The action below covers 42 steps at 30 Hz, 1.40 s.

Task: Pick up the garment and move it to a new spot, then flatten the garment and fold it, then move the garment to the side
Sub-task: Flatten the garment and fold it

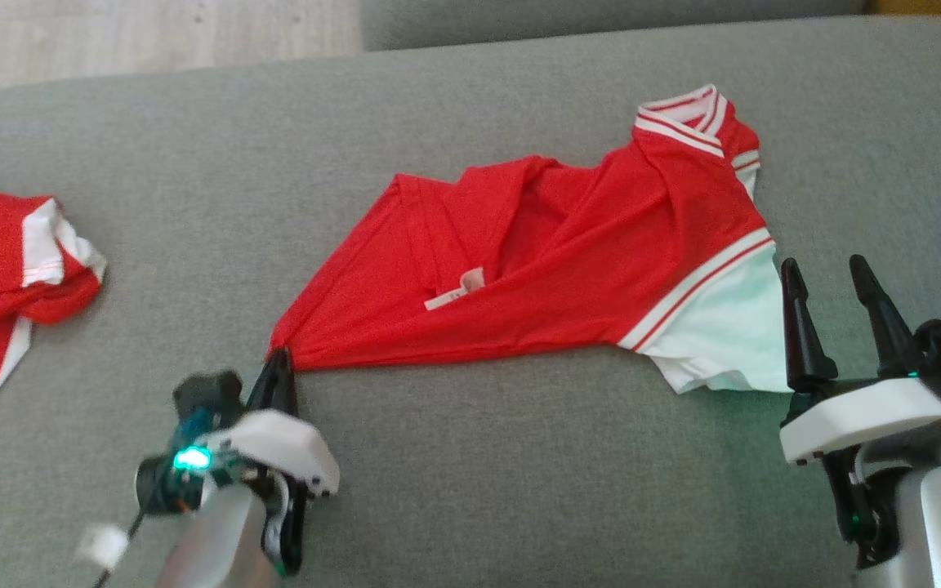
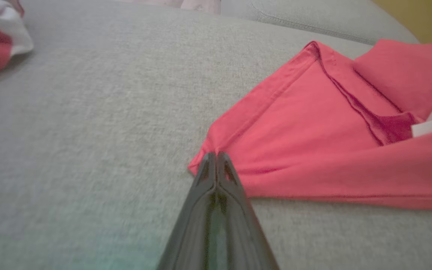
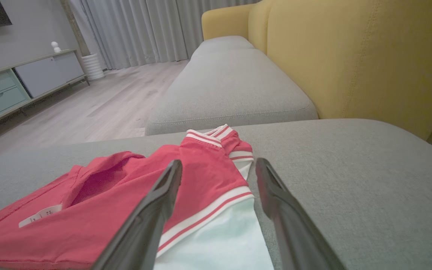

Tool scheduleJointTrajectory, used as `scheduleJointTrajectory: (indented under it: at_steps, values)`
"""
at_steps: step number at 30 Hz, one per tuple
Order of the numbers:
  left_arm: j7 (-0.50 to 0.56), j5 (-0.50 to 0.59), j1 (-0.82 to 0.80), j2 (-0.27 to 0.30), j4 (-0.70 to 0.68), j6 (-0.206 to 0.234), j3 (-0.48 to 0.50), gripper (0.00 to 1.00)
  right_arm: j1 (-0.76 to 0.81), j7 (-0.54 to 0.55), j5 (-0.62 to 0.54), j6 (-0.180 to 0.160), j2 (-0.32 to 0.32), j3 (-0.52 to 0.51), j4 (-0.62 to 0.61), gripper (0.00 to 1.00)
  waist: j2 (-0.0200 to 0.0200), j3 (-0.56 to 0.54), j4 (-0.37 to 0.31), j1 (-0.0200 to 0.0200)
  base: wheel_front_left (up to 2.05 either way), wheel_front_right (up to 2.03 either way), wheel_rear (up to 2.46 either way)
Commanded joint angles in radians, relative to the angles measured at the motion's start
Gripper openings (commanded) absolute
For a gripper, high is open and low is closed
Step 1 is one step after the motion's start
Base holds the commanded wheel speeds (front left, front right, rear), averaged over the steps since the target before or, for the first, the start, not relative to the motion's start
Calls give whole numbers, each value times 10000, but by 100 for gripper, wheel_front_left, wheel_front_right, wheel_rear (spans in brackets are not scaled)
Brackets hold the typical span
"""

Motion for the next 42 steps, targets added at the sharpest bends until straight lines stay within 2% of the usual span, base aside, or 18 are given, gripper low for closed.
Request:
scheduleJointTrajectory:
  at_steps: [1,6,13,22,27,42]
  values:
    - [-437,-169,415,256,-335,-141,202,100,-38,57,106,-7,-60,155,-407,100,0,-265,256,1,0,0,0]
    - [-1416,-369,931,262,-1250,-649,63,100,37,76,162,-7,-60,20,-398,100,0,-558,332,1,0,0,0]
    - [-1743,-169,1651,671,-2609,-1131,203,100,163,112,192,-7,-60,-176,-396,100,0,-842,228,1,0,0,0]
    - [-1759,545,3585,1003,-5808,-1299,1416,100,592,60,55,-7,-60,-253,-278,100,0,-1341,37,1,0,0,0]
    - [-1760,554,3931,1034,-6028,-1402,1603,100,813,83,-21,-7,-60,-82,-226,100,0,-1439,21,1,0,0,0]
    - [-1753,422,3736,1113,-5551,-1413,1545,100,811,56,96,-7,-60,94,-30,100,0,-1406,-136,1,0,0,0]
